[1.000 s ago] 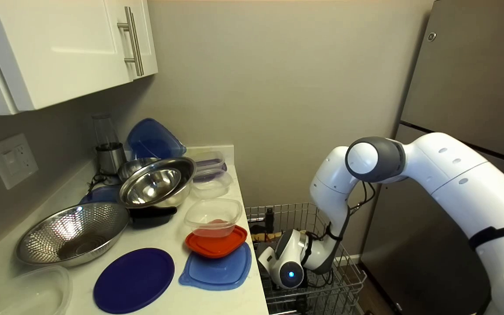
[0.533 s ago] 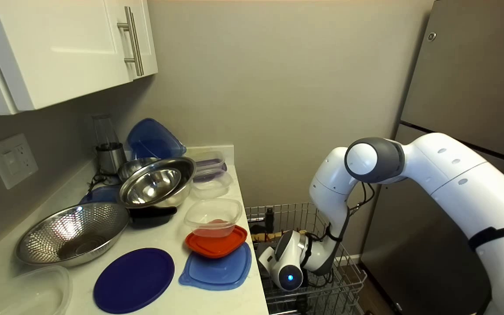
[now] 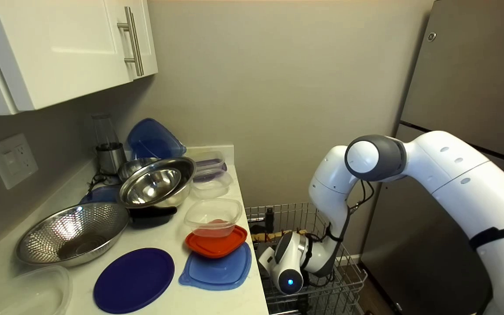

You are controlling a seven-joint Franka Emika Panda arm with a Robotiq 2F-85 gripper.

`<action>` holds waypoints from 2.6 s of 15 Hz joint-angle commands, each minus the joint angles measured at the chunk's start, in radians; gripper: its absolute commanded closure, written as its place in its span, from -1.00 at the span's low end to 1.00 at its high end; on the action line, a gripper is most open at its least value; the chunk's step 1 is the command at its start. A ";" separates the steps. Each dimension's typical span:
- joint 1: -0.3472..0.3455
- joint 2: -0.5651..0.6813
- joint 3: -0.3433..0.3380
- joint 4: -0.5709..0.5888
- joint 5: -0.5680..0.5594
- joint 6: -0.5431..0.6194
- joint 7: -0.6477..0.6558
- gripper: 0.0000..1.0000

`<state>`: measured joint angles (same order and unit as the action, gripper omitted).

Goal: Remove the left bowl out of the dishwasher

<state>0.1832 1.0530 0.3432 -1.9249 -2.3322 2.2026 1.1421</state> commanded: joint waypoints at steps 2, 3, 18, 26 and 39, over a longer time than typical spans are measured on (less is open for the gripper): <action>0.024 -0.087 0.000 -0.088 -0.002 -0.074 -0.032 -1.00; 0.028 -0.096 0.001 -0.096 -0.001 -0.086 -0.035 -1.00; 0.009 -0.211 -0.015 -0.170 0.010 -0.159 -0.050 -1.00; -0.069 -0.191 -0.044 -0.147 0.009 -0.123 -0.017 -1.00; -0.126 -0.216 -0.011 -0.144 -0.010 0.095 -0.002 -1.00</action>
<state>0.0803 0.8767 0.3032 -2.0433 -2.3301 2.2012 1.1460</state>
